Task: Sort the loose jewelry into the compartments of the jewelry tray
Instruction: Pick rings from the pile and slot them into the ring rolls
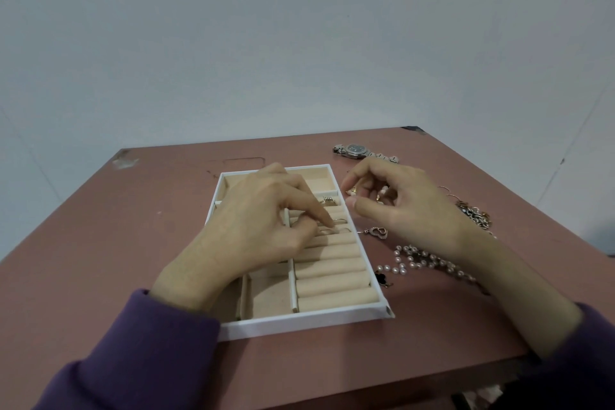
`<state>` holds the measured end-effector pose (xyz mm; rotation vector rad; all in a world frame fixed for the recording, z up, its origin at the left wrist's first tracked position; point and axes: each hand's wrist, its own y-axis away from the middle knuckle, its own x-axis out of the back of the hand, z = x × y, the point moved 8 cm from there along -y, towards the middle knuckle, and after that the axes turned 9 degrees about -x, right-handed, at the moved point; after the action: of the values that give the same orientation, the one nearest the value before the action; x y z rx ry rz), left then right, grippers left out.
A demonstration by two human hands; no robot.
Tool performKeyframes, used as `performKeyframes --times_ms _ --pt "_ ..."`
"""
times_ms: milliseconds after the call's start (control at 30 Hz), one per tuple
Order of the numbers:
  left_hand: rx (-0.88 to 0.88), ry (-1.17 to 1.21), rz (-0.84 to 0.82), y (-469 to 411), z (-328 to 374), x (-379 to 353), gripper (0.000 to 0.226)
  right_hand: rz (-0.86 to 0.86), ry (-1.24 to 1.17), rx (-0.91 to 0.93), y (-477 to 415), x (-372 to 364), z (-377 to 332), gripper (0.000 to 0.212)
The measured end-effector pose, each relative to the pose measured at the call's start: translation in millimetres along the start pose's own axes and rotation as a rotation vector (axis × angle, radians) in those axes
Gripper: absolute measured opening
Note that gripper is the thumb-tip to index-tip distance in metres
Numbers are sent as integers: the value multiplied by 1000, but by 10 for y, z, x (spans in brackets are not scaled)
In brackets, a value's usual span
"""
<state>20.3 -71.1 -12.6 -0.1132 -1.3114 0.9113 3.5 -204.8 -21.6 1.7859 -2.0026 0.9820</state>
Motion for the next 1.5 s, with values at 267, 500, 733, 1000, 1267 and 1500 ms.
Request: performKeyframes --times_ms 267,500,733,1000,1267,1500 --pt "-23 -56 -31 7 -25 -37 32 -2 2 -4 1 -1 -2 10" --pt "14 -21 -40 -8 -71 -74 14 7 -5 -7 -12 1 16 10" --pt "36 -17 -62 -10 -76 -99 6 12 3 -5 -9 4 26 10" --pt "22 -70 -76 -13 -81 -113 3 6 9 -6 -11 -2 31 11" --pt "60 -46 -52 -9 -73 -90 13 27 -1 -12 -22 13 69 10" --pt "86 -28 -37 -210 164 6 11 182 34 -164 -75 601 498 8"
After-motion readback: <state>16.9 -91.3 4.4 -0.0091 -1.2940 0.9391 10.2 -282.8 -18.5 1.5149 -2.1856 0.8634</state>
